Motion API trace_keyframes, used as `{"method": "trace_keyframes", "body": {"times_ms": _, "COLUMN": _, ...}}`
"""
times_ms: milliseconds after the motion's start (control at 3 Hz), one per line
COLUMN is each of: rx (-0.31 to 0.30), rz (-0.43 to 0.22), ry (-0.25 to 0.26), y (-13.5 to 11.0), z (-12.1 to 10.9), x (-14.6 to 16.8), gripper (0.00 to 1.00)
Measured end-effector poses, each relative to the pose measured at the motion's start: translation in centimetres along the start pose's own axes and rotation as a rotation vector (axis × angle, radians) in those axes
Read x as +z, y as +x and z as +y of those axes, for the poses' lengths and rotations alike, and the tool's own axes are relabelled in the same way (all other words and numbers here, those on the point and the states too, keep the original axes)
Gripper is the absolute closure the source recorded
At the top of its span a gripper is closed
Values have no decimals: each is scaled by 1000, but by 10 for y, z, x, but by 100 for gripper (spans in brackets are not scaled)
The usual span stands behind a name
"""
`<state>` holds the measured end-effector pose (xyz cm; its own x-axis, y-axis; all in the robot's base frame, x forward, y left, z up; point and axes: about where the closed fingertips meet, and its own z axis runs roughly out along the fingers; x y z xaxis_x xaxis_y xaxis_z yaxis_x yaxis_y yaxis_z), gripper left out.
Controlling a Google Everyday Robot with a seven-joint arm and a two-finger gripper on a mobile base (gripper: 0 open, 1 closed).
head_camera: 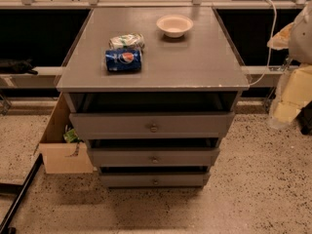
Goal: Open middle drawer
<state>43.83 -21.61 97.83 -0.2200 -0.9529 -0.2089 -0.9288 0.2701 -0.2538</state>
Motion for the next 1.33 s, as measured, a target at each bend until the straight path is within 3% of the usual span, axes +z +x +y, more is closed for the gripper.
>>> {"method": "trace_keyframes", "body": {"times_ms": 667, "rx": -20, "rz": -11, "ry": 4, "y": -1, "z": -5, "x": 0, "gripper": 0}}
{"method": "trace_keyframes", "body": {"times_ms": 1000, "rx": -27, "rz": 18, "ry": 28, "y": 6, "z": 4, "x": -1, "gripper": 0}}
{"method": "trace_keyframes", "body": {"times_ms": 1333, "rx": -31, "rz": 66, "ry": 63, "y": 23, "z": 28, "x": -10, "gripper": 0}}
